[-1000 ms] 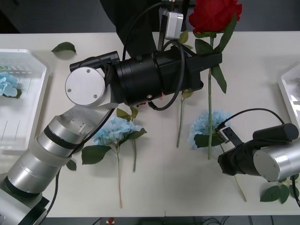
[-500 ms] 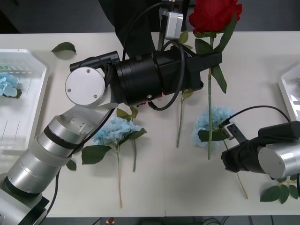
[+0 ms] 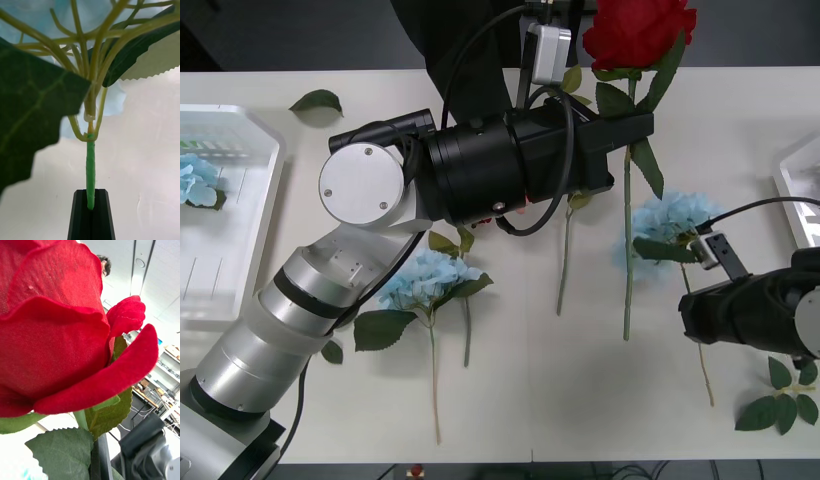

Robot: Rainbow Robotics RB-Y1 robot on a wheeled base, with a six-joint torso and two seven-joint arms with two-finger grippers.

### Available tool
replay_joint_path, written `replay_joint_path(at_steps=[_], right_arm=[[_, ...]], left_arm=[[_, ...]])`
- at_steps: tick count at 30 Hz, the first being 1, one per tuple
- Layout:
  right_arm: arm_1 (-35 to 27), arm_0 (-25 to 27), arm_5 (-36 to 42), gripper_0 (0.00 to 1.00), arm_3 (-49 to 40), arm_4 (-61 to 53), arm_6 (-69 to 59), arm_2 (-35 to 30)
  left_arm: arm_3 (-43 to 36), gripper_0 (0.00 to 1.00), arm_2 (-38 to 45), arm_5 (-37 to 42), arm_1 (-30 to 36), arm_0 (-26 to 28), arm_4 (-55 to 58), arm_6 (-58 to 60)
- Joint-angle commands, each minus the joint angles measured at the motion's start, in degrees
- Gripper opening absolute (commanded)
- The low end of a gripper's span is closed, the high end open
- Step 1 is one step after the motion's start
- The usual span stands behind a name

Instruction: Place the red flowers into the right box and the blue flowers into the left box. If a person shows an open palm, hand one flower to the person first, then continue sorting.

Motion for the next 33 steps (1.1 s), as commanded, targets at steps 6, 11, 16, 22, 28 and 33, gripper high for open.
replay_joint_path(at_steps=[6, 11, 16, 22, 28, 33], right_arm=[[3.53, -3.29, -0.9, 0.0, -3.8, -2.77, 10.86, -10.19], [6.34, -8.3, -4.33, 0.0, -3.1, -2.68, 15.52, -13.88], [6.43, -12.69, -12.94, 0.0, 0.07, -4.79, 18.42, -13.79], [6.43, -18.31, -23.58, 0.0, 5.69, -9.88, 21.14, -11.6], [6.87, -24.12, -30.26, 0.0, 9.74, -13.93, 22.11, -10.72], [7.57, -28.86, -32.54, 0.0, 11.05, -17.0, 23.07, -10.72]], left_arm=[[-1.15, 0.0, 0.74, -0.18, 0.02, -0.83, 0.46, -0.99], [-1.15, 0.0, 0.74, -0.18, -0.07, -0.83, 0.46, -1.08], [-1.15, 0.0, 0.82, -0.18, 0.02, -0.83, 0.55, -1.08], [-1.15, 0.0, 0.74, -0.18, 0.02, -0.74, 0.55, -1.34], [-1.15, 0.0, 0.74, -0.18, 0.02, -0.65, 0.55, -1.43], [-1.15, 0.0, 0.74, -0.18, 0.02, -0.65, 0.55, -1.6]])
